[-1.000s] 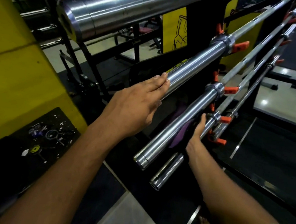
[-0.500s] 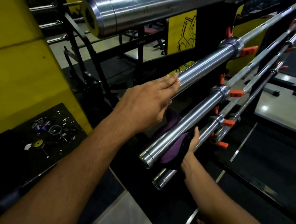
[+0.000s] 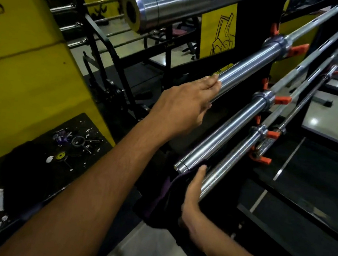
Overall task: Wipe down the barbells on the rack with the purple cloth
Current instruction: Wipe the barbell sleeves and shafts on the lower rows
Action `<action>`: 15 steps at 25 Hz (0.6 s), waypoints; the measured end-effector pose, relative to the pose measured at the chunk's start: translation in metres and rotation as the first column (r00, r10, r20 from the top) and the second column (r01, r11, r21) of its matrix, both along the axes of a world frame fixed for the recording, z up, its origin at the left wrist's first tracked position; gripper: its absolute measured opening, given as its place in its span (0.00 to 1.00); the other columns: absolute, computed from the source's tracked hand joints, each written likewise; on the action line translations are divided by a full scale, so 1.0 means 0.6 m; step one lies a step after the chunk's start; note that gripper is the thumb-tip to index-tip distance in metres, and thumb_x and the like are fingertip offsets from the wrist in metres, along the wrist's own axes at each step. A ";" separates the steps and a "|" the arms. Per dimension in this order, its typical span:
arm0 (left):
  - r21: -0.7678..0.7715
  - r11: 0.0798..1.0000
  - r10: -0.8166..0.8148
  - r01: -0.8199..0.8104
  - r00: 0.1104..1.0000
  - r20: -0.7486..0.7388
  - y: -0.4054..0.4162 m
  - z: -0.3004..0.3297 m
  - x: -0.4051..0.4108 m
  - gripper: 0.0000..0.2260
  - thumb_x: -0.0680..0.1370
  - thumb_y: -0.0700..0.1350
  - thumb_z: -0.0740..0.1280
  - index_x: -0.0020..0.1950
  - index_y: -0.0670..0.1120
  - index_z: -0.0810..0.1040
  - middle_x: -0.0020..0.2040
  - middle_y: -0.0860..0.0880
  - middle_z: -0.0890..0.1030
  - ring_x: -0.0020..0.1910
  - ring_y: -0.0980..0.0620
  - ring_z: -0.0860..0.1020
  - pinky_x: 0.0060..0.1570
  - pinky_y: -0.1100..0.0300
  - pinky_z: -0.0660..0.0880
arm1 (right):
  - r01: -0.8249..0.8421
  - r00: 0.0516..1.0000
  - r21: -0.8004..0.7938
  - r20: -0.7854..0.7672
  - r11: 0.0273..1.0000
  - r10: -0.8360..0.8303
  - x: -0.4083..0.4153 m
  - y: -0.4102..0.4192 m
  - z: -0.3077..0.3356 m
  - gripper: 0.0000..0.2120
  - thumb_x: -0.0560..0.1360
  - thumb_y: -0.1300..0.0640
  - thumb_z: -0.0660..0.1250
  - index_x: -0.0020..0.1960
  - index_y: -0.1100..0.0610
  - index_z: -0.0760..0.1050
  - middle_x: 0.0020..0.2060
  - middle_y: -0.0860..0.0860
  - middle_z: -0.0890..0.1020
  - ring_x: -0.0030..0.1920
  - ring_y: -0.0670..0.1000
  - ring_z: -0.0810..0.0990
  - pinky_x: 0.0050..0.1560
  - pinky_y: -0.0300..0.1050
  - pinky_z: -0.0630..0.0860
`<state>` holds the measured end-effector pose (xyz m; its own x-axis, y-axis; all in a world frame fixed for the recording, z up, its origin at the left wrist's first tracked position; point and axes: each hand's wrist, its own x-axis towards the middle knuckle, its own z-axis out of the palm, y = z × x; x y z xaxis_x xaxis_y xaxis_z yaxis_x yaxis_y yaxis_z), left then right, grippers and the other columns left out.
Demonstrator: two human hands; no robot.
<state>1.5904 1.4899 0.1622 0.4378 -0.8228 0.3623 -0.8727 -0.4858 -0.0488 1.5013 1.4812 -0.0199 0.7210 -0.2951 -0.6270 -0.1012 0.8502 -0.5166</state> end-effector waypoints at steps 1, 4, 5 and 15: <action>-0.004 1.000 -0.003 0.003 1.000 0.002 0.000 0.000 0.001 0.24 0.85 0.47 0.57 0.80 0.52 0.58 0.81 0.57 0.55 0.78 0.58 0.56 0.67 0.55 0.69 | -0.034 0.999 -0.028 0.026 0.999 0.035 -0.015 0.006 -0.002 0.52 0.64 0.20 0.59 0.73 0.58 0.72 0.65 0.58 0.79 0.66 0.60 0.77 0.72 0.54 0.69; -0.014 1.000 -0.004 0.004 1.000 0.002 0.002 -0.002 0.004 0.24 0.85 0.47 0.57 0.81 0.52 0.57 0.81 0.56 0.55 0.78 0.59 0.55 0.68 0.57 0.68 | -0.071 0.995 -0.366 0.038 0.928 0.092 -0.072 -0.012 -0.001 0.33 0.79 0.35 0.56 0.74 0.57 0.70 0.66 0.56 0.79 0.64 0.48 0.80 0.68 0.45 0.73; -0.011 1.000 0.002 -0.002 1.000 0.007 0.003 -0.003 0.003 0.24 0.85 0.47 0.57 0.81 0.52 0.57 0.81 0.56 0.54 0.78 0.59 0.55 0.68 0.57 0.67 | -0.021 0.995 -0.520 0.072 0.854 0.068 -0.094 -0.031 0.005 0.27 0.80 0.39 0.56 0.69 0.56 0.74 0.59 0.55 0.83 0.54 0.40 0.83 0.58 0.36 0.77; -0.001 1.000 0.009 -0.009 1.000 0.014 -0.002 0.000 0.001 0.24 0.84 0.48 0.58 0.80 0.52 0.59 0.81 0.57 0.55 0.78 0.59 0.57 0.67 0.55 0.69 | 0.218 0.899 -0.551 -0.209 -0.806 0.386 0.017 -0.106 -0.022 0.22 0.73 0.46 0.65 0.65 0.51 0.75 0.61 0.51 0.79 0.66 0.59 0.73 0.73 0.69 0.57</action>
